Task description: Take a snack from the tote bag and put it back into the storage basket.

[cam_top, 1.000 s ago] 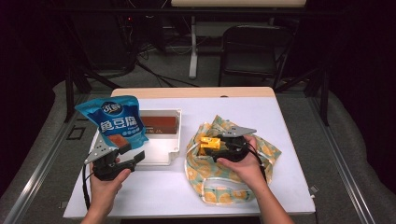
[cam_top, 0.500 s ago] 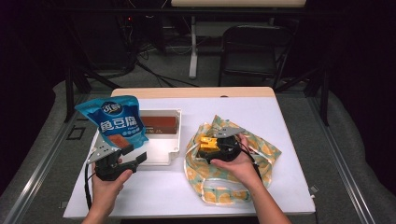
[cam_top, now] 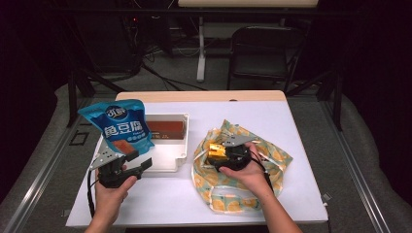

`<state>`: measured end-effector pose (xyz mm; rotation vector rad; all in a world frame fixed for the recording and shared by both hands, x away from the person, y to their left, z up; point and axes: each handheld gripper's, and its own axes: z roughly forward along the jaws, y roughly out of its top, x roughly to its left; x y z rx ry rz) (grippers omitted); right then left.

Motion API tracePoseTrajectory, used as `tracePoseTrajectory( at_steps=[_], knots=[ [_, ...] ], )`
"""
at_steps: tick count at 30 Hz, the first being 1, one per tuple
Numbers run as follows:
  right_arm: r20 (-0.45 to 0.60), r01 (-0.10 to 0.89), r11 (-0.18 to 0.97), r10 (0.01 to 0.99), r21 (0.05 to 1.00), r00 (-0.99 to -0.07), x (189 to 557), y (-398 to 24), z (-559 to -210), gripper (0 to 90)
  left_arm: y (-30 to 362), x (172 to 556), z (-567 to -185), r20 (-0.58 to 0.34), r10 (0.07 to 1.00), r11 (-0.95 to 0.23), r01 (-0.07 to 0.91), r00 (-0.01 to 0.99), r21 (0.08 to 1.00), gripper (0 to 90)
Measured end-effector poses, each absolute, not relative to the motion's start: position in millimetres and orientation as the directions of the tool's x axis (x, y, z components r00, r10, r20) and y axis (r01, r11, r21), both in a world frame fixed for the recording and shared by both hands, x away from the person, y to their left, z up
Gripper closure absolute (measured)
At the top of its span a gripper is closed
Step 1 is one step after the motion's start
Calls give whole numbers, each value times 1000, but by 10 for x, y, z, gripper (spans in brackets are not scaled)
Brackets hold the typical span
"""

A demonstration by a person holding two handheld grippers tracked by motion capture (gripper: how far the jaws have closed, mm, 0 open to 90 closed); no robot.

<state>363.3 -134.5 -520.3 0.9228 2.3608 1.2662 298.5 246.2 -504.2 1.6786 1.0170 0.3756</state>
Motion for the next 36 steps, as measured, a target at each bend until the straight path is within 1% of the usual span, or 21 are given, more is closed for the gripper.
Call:
tracePoseTrajectory(
  at_steps=[6, 10, 11, 12, 13, 14, 18, 21, 24, 26, 31, 36],
  knots=[
    [27, 394, 395, 676, 830, -736, 3596, -1363, -5202, 270, 2458, 2986, -5043, -239, 777, -49, 434, 583, 899, 326],
    [76, 438, 341, 712, 832, -698, 3593, -1407, -5208, 280, 2462, 2990, -5046, -242, 777, -47, 437, 582, 898, 326],
    [78, 439, 337, 714, 832, -696, 3584, -1414, -5208, 319, 2462, 2992, -5049, -243, 777, -45, 437, 580, 898, 326],
    [74, 430, 330, 715, 840, -695, 3570, -1437, -5202, 426, 2461, 2994, -5051, -243, 778, -44, 437, 580, 898, 326],
    [95, 430, 303, 714, 851, -693, 3558, -1465, -5194, 480, 2459, 2995, -5052, -244, 777, -45, 438, 580, 898, 327],
    [110, 431, 294, 706, 853, -699, 3556, -1481, -5186, 484, 2459, 2995, -5053, -243, 777, -47, 439, 580, 897, 327],
    [66, 404, 337, 694, 850, -717, 3528, -1455, -5186, 489, 2443, 2996, -5053, -239, 775, -56, 439, 585, 897, 328],
    [83, 418, 329, 695, 847, -714, 3554, -1426, -5202, 449, 2426, 2993, -5052, -239, 774, -54, 437, 587, 898, 329],
    [69, 415, 347, 693, 841, -717, 3559, -1387, -5222, 493, 2413, 2987, -5053, -236, 772, -57, 434, 590, 899, 329],
    [48, 404, 360, 694, 841, -718, 3540, -1364, -5213, 505, 2415, 2984, -5052, -236, 769, -58, 434, 593, 899, 328],
    [49, 404, 363, 691, 840, -722, 3519, -1391, -5180, 513, 2409, 2982, -5054, -237, 767, -54, 428, 596, 902, 325],
    [81, 410, 317, 699, 855, -710, 3506, -1446, -5103, 516, 2357, 2975, -5050, -224, 760, -69, 419, 610, 905, 318]
  ],
)
